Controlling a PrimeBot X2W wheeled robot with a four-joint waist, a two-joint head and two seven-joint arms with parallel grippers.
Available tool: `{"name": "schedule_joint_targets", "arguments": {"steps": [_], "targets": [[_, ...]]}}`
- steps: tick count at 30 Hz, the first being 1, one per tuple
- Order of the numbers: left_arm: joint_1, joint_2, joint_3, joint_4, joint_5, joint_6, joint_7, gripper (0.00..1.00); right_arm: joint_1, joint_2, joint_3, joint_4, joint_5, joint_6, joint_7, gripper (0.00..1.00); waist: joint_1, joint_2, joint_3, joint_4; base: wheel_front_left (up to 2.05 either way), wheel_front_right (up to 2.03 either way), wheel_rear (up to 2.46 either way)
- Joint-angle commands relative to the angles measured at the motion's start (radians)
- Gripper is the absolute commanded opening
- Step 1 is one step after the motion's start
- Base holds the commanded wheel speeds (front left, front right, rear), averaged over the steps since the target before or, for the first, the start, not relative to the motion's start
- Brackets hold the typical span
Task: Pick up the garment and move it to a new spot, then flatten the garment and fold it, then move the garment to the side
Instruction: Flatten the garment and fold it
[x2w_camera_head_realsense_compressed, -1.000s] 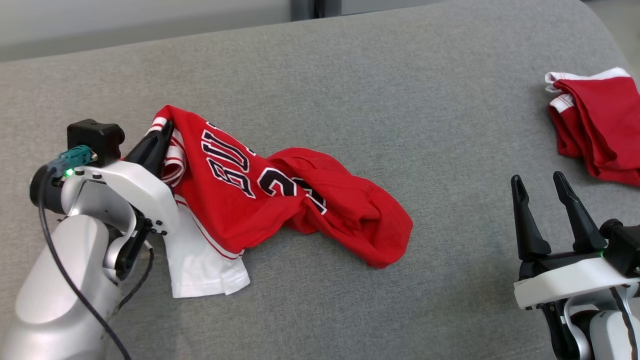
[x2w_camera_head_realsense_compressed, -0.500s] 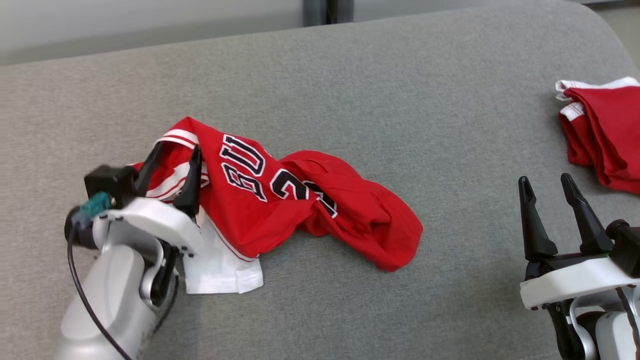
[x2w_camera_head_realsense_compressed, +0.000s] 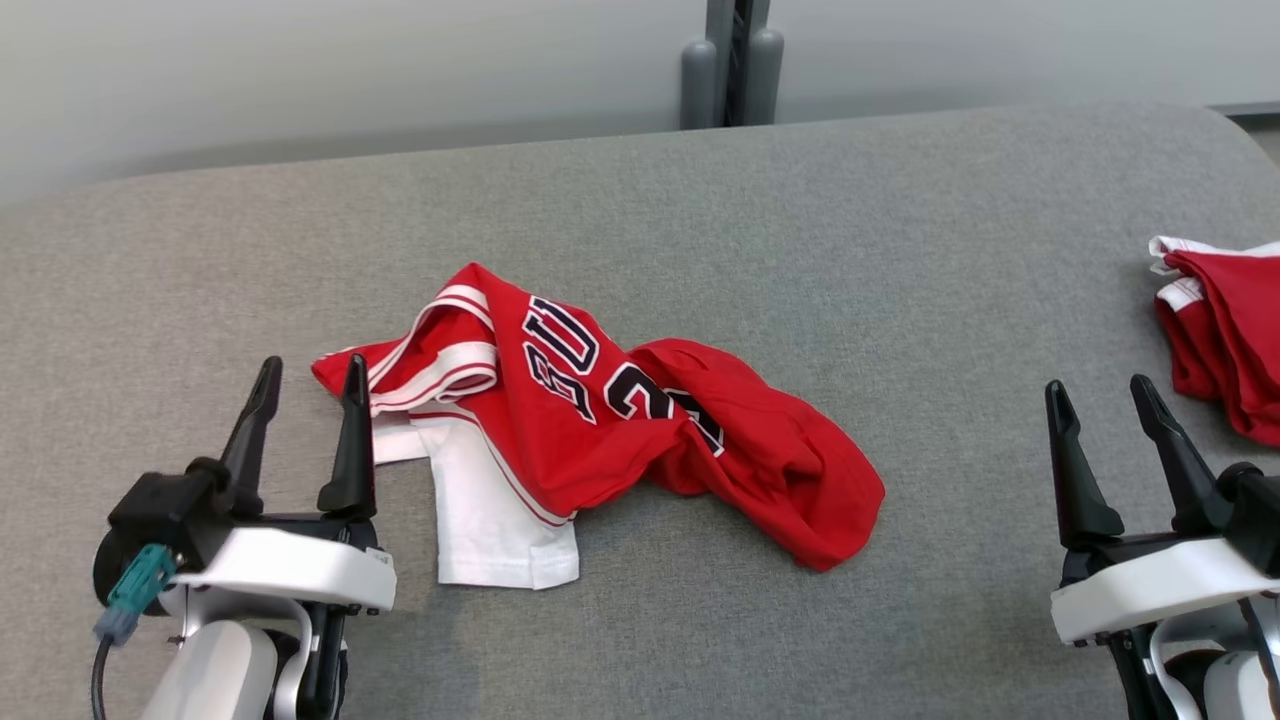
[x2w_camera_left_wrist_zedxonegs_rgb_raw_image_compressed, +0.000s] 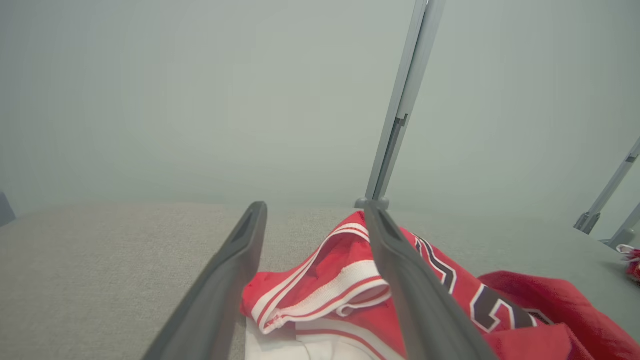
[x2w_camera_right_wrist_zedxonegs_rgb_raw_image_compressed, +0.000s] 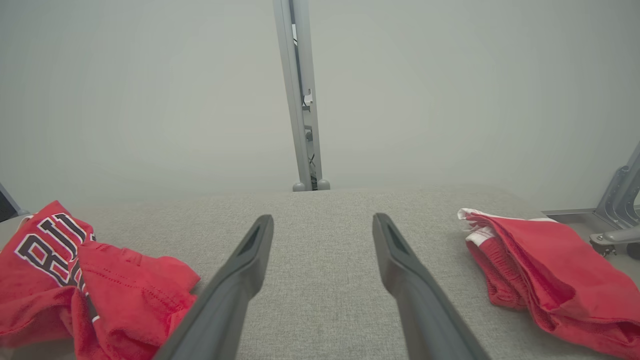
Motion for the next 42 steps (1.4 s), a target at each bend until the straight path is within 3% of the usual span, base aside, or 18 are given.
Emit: {"name": "schedule_joint_targets", "arguments": {"steps": [1,11,17,29,42], "targets": [[0.02,0.005,0.009,-0.035,0.017,0.018,-0.008,1.0,0.014,-0.003,-0.006,-0.006,-0.004,0.0,0.007,1.0,0.0,0.0,-0.017,0.015,0.0,0.0,0.0],[0.166,0.045,0.012,-0.235,0.121,0.119,0.004,1.0,0.047,-0.003,-0.005,-0.029,-0.021,0.0,0.034,1.0,0.0,0.0,-0.071,0.044,0.0,0.0,0.0],[0.208,0.066,-0.01,-0.289,0.152,0.153,0.061,1.0,0.069,-0.003,0.005,-0.036,-0.024,0.0,0.048,1.0,0.0,0.0,-0.091,0.052,0.0,0.0,0.0],[0.202,0.062,-0.035,-0.323,0.152,0.16,0.1,1.0,0.049,-0.01,0.043,-0.004,-0.03,0.0,0.079,1.0,0.0,0.0,-0.085,0.076,0.0,0.0,0.0],[0.145,0.044,-0.062,-0.302,0.147,0.146,0.098,1.0,-0.102,-0.18,0.291,0.234,0.1,0.0,0.216,1.0,0.0,0.0,0.003,0.152,0.0,0.0,0.0]]}}
